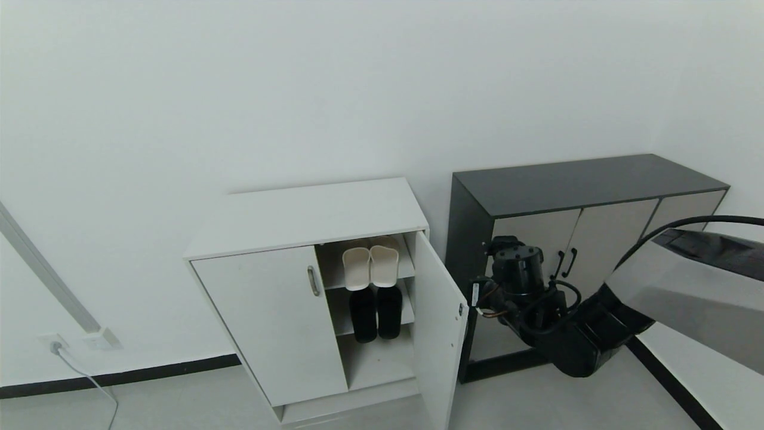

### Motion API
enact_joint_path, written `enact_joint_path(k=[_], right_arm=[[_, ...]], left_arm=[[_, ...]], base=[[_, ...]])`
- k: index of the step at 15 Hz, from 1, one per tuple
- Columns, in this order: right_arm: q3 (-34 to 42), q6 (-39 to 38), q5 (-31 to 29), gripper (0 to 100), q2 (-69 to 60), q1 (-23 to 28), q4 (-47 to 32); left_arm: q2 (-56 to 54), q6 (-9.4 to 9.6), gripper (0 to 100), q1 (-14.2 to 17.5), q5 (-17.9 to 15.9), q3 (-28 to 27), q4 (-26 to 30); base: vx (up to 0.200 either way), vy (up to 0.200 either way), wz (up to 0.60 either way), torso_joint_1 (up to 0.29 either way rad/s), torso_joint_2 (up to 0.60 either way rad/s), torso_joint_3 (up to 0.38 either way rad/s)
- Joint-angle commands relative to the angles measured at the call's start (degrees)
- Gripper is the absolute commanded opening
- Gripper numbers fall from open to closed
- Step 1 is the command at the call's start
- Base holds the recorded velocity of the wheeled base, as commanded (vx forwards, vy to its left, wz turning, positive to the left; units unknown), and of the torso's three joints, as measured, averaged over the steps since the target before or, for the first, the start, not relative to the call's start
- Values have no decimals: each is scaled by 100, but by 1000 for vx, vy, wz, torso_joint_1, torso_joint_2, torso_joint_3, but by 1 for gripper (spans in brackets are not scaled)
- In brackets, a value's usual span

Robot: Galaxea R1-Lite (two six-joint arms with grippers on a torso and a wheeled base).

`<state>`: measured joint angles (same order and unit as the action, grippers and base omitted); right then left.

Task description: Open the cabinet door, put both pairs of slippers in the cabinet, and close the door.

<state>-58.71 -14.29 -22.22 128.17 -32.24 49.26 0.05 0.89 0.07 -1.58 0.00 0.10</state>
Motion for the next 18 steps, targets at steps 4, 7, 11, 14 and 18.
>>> enact_joint_path(k=[4,7,11,14,18], right_arm=[[-246,-65,166,0,481,-28,22],[-79,-232,174,0,322,-449,13],[475,-232,166,0,-284,-1144,13],[905,-13,403,0,-548,-1161,163],[949,75,412,0,-556,-1170,207]], left_arm=[[4,-1,0,1,0,0,-1],[-5,-1,0,1,0,0,-1],[4,-1,0,1,0,0,-1],[4,-1,0,1,0,0,-1],[4,-1,0,1,0,0,-1]], base=[[0,0,0,0,0,0],[0,0,0,0,0,0],[0,0,0,0,0,0],[0,0,0,0,0,0],[0,0,0,0,0,0]])
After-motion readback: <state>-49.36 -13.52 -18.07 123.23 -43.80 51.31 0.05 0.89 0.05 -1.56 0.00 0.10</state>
